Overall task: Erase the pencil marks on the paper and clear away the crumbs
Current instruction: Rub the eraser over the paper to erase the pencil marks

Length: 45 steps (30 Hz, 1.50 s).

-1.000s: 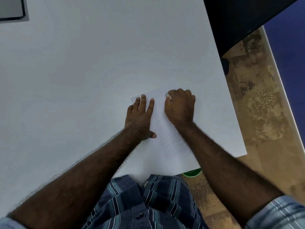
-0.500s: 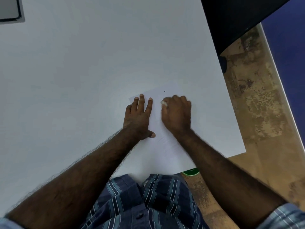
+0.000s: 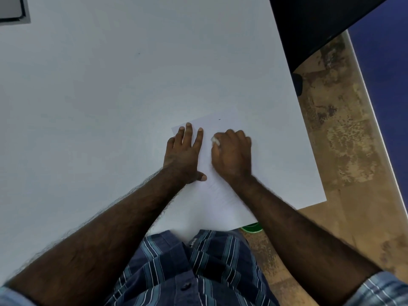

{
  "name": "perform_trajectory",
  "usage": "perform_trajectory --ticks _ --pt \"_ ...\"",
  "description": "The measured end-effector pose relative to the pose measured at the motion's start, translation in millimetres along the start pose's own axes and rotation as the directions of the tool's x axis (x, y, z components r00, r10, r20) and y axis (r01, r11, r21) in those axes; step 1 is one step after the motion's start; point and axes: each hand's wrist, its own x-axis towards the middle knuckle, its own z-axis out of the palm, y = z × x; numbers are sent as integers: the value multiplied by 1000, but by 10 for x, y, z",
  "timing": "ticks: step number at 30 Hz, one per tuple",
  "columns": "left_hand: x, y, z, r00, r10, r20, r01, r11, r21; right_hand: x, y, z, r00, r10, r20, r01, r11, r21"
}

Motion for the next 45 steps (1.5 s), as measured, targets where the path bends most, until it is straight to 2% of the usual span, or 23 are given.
perform_trajectory --ticks 3,7,10,12,15,17,21,23,25,30,32,35,37,39,43,45 --pt "-6 -5 7 1000 6 -11 -6 1000 1 -71 95 -13 994 -110 22 110 993 -39" --pt "-16 -21 -1 1000 8 -15 -8 1000 -12 245 376 -59 995 46 -92 -57 991 -123" --pt "-16 -24 8 1000 7 -21 -7 1000 -20 264 339 -87 988 108 -108 -117 990 -80" --pt "-13 -31 16 1000 8 -26 -9 1000 -22 93 182 -59 997 56 -60 -59 997 -39" --pt "-14 -47 23 999 11 -32 -12 1000 -28 -261 0 14 989 -134 68 136 991 -20" --pt "-16 -49 25 999 12 -32 -13 999 -30 -278 57 11 982 -176 69 179 983 -40" --pt "-16 -47 13 999 12 -32 -14 999 -39 29 301 -37 994 69 -88 -75 995 -66" --pt "-20 -44 7 1000 13 -29 -14 999 -42 80 321 -55 984 143 -105 -148 988 -34" --pt "-22 -42 7 1000 13 -27 -14 999 -38 -11 212 -45 991 104 -85 -106 994 -16" --pt "-22 -37 9 999 16 -28 -17 1000 -26 -342 38 8 979 -186 78 190 981 -47" --pt "-25 -44 12 999 14 -34 -15 999 -32 -228 177 -20 993 -119 27 120 989 -83" --pt "-21 -49 19 999 15 -35 -16 999 -39 17 416 -83 988 105 -110 -116 988 -98" --pt "-19 -42 17 999 14 -39 -15 999 -30 60 445 -107 978 161 -130 -170 983 -64" --pt "-12 -39 21 999 13 -43 -14 1000 -26 -34 312 -87 991 89 -96 -93 995 -46" --pt "-9 -45 29 999 12 -33 -12 1000 -20 -362 75 27 980 -186 72 189 981 -39" --pt "-10 -47 30 999 10 -36 -11 1000 -17 -300 166 22 984 -170 48 173 983 -62"
